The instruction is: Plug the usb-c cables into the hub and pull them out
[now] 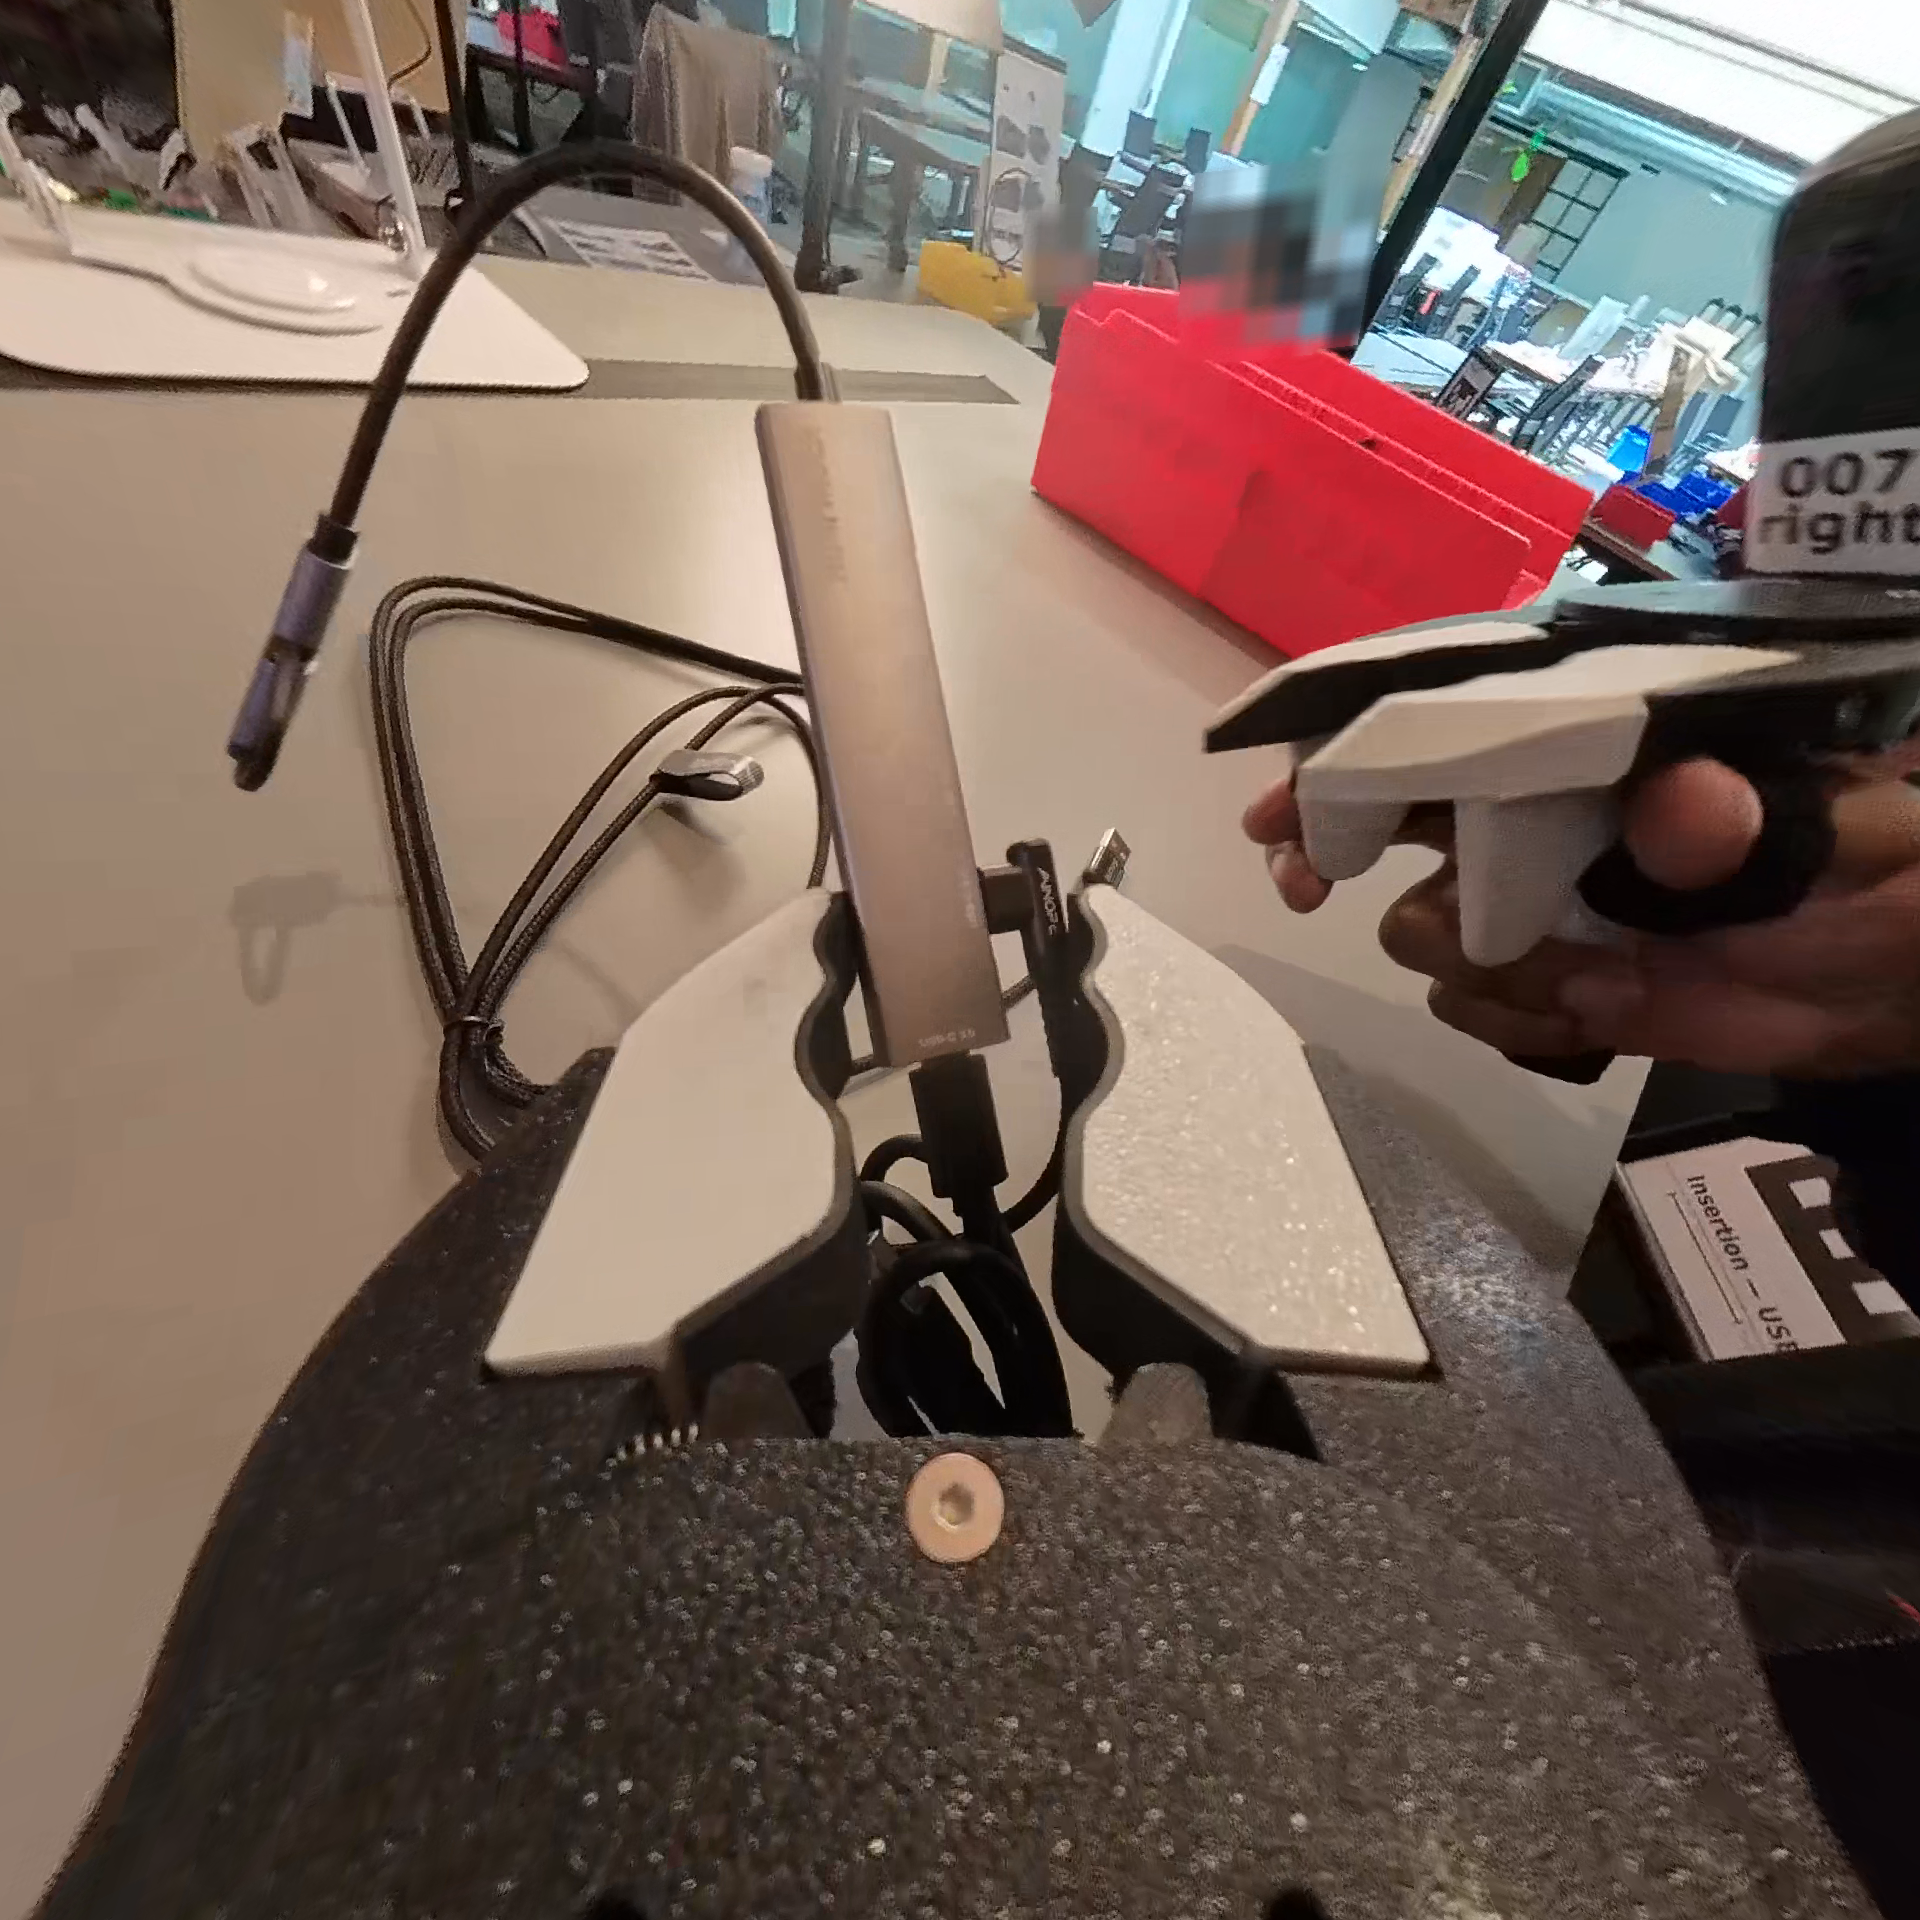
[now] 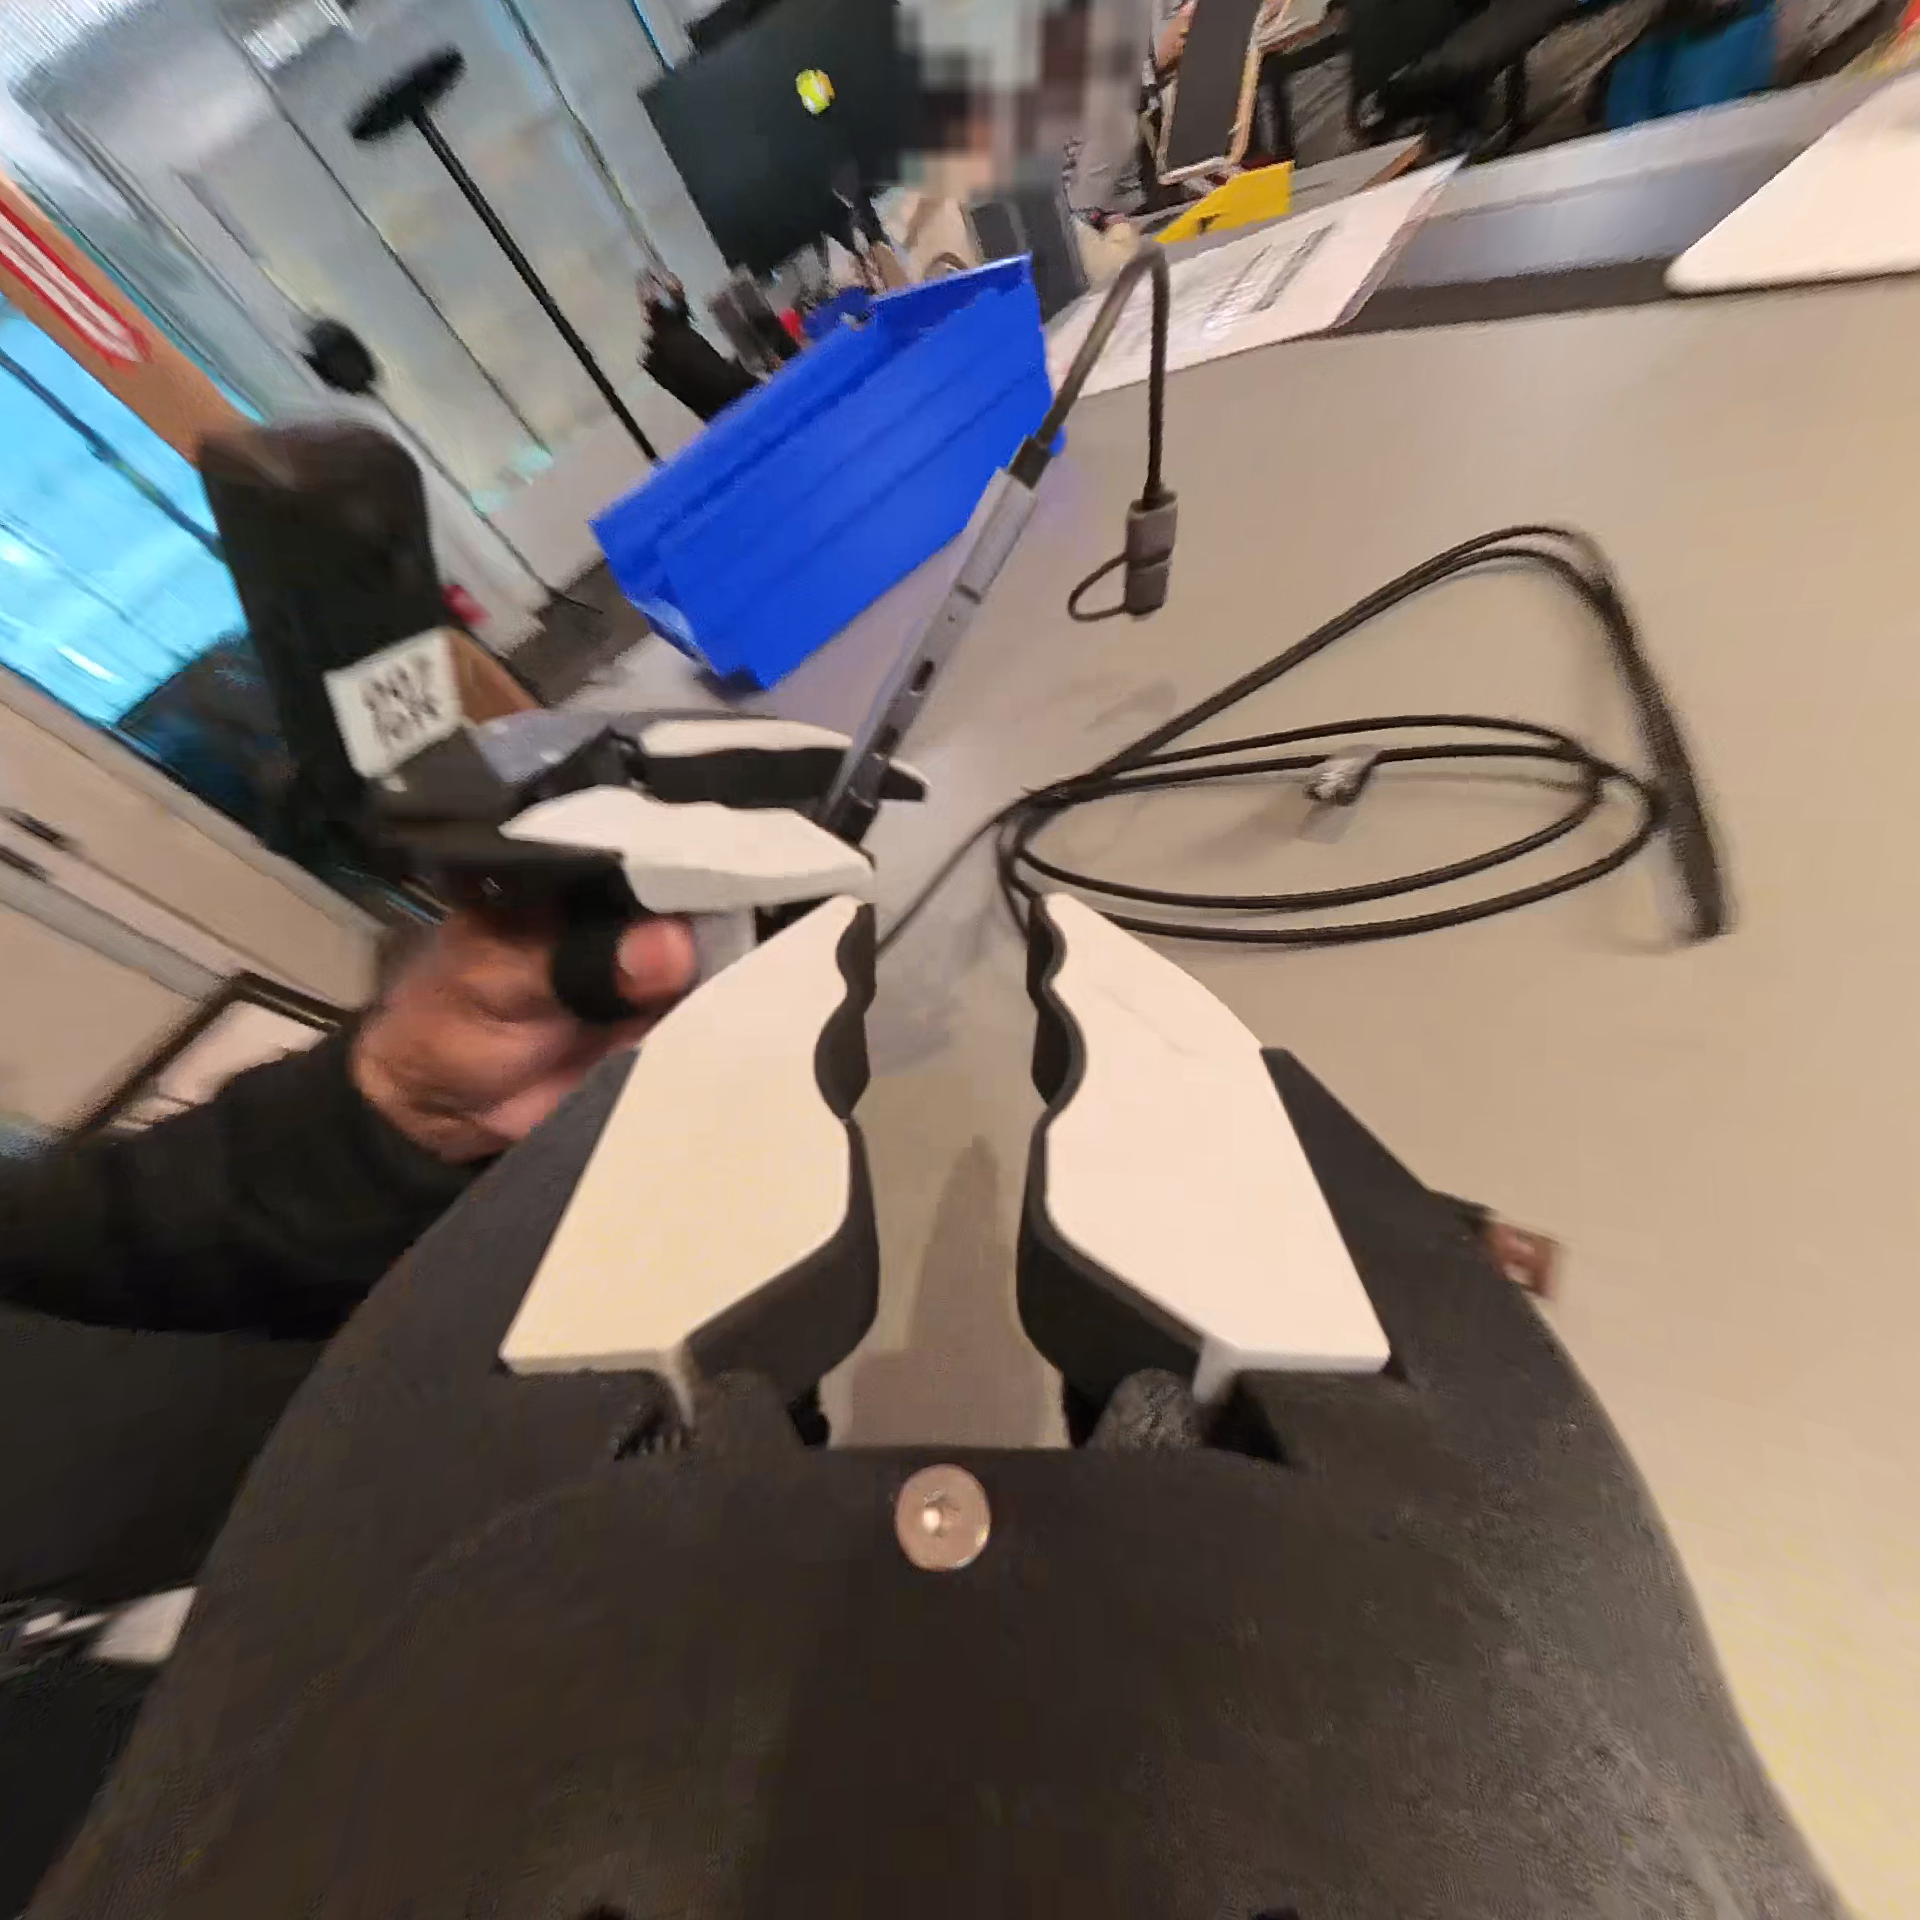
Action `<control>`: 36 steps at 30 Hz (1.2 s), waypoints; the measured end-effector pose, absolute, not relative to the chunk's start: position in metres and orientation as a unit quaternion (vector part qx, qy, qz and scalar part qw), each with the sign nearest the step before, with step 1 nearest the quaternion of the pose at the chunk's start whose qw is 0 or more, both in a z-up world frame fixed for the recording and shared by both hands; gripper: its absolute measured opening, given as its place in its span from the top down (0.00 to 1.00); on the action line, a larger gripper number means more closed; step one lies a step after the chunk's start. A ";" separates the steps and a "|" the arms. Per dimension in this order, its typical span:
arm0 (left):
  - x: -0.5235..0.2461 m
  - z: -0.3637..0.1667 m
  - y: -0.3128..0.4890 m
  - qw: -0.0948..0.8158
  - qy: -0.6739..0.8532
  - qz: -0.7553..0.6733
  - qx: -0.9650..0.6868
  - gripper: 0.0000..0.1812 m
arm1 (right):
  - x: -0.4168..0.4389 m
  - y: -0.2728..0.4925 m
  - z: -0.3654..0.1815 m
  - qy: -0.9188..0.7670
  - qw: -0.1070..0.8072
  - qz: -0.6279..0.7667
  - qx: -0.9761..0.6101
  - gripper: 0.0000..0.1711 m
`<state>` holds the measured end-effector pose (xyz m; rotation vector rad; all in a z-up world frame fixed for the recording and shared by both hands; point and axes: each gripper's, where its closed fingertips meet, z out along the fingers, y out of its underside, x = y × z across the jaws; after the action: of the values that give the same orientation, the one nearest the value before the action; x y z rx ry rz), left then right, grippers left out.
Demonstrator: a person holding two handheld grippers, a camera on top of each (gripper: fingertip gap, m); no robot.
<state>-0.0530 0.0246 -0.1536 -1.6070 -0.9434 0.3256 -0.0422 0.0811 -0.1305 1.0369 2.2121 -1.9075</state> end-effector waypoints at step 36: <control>-0.010 -0.185 0.007 0.539 -0.299 0.027 -0.787 0.79 | -0.014 -0.002 -0.173 0.755 0.153 -0.551 0.321 0.95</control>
<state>-0.0104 0.0071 -0.1848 -1.8722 -0.7114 0.0633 -0.0139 -0.0018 -0.1729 0.9216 2.1640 -1.5804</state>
